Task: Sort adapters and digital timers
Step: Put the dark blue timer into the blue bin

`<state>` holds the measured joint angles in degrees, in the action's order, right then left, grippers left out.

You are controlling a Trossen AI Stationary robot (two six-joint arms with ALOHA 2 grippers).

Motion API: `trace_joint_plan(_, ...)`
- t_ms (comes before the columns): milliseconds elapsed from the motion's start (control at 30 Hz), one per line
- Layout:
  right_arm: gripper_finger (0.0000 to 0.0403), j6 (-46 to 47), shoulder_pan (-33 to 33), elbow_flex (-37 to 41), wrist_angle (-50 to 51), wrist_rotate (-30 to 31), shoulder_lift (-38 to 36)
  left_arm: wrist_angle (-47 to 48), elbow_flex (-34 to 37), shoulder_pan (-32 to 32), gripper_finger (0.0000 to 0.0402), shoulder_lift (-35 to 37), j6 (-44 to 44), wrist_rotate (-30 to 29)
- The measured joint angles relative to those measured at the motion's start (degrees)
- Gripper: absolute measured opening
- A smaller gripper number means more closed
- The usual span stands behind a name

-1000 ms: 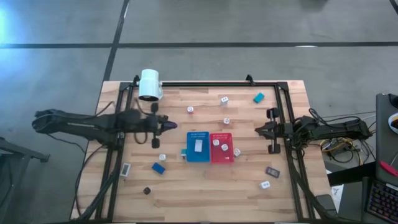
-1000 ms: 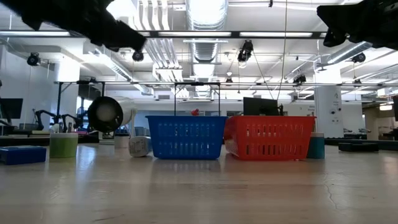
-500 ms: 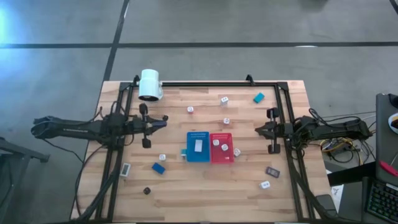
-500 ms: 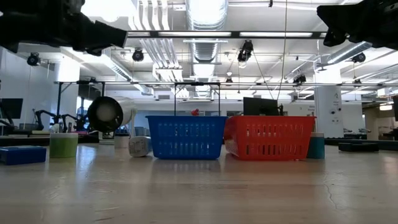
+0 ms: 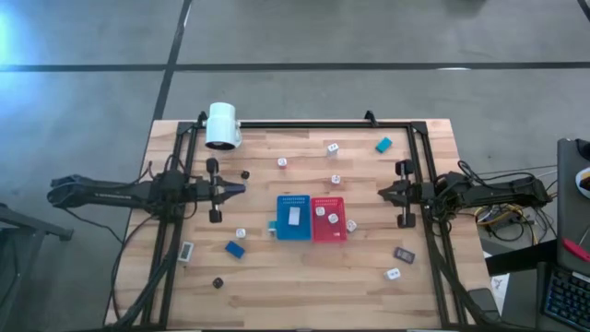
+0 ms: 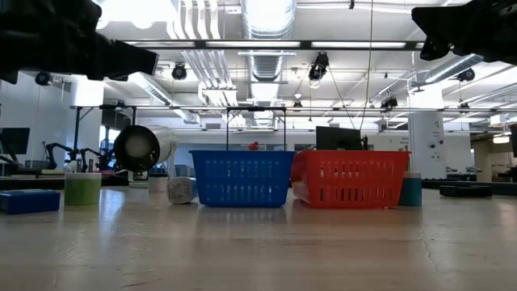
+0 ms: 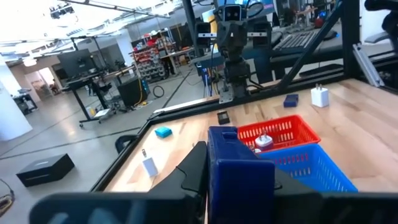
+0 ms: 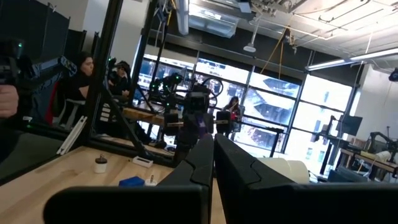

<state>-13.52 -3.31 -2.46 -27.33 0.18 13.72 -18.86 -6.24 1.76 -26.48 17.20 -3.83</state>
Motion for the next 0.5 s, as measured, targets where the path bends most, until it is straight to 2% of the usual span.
trace_joint_plan(300, 0.0008, 0.0, 0.0, 0.0, 0.0, 0.0, 0.0, 0.2, 0.1, 0.6, 0.0056, 0.2, -0.3, 0.0)
trace_joint_plan(500, 0.0008, -0.2, 0.0, 0.0, 0.0, 0.0, 0.0, -1.3, -2.5, 0.7, 0.0053, -1.0, -7.5, -4.0)
